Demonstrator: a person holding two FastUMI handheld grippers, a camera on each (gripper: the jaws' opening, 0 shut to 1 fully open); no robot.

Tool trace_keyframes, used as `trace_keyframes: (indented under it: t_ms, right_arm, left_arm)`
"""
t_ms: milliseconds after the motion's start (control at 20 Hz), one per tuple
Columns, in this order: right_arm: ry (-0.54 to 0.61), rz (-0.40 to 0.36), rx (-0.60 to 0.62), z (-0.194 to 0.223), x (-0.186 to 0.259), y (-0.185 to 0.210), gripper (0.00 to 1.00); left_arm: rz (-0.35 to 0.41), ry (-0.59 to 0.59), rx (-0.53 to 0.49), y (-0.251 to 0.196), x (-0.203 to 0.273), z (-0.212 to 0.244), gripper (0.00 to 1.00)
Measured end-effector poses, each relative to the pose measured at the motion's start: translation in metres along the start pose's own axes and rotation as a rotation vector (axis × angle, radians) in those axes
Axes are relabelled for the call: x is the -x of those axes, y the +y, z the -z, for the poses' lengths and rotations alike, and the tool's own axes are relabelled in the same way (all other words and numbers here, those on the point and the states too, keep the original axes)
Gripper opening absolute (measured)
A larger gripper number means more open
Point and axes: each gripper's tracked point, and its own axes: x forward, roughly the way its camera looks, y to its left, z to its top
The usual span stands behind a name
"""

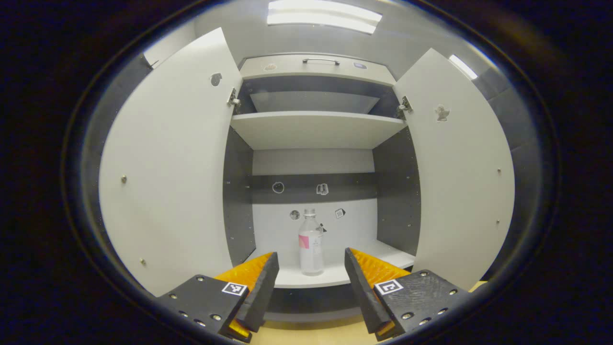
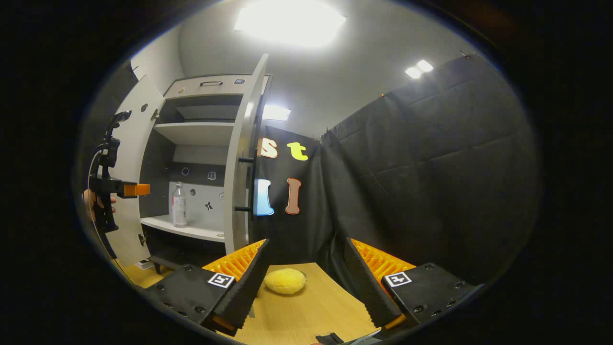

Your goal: Grasp the bottle in the cabinet with the left hand and place it on the coaster, then close the right door with the right hand and the left door with the left hand.

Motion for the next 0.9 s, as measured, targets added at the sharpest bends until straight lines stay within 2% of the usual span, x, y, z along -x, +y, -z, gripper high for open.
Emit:
trace_keyframes:
  t_ms: [100,150,200,250,400,450,700,750,850,900]
  right_arm:
    - [0.004,0.027,0.005,0.0,-0.005,-0.001,0.93]
    - [0.005,0.041,0.009,0.0,-0.007,-0.002,0.98]
    - [0.006,0.054,0.014,0.0,-0.009,-0.001,0.93]
    - [0.007,0.066,0.019,0.001,-0.01,-0.002,0.98]
    - [0.014,0.097,0.03,0.002,-0.015,-0.001,0.98]
    - [0.017,0.107,0.031,0.001,-0.017,0.001,0.93]
    - [0.034,0.147,0.038,0.008,-0.022,0.005,0.98]
    - [0.036,0.158,0.045,0.009,-0.022,0.004,0.93]
    - [0.044,0.174,0.055,0.011,-0.022,0.005,0.93]
    - [0.049,0.182,0.06,0.012,-0.023,0.005,0.98]
  left_arm:
    - [0.007,-0.003,0.005,0.003,-0.024,0.005,0.81]
    - [0.013,-0.003,0.009,0.003,-0.035,0.007,0.81]
    - [0.017,-0.001,0.014,0.004,-0.044,0.014,0.81]
    - [0.022,0.004,0.02,0.005,-0.052,0.019,0.81]
    - [0.045,0.022,0.033,0.004,-0.082,0.034,0.81]
    - [0.051,0.028,0.028,0.004,-0.091,0.038,0.81]
    - [0.068,0.065,0.014,0.004,-0.137,0.067,0.81]
    - [0.07,0.074,0.01,0.004,-0.145,0.072,0.81]
    - [0.088,0.09,0.015,0.001,-0.16,0.083,0.81]
    - [0.1,0.1,0.019,-0.001,-0.167,0.089,0.81]
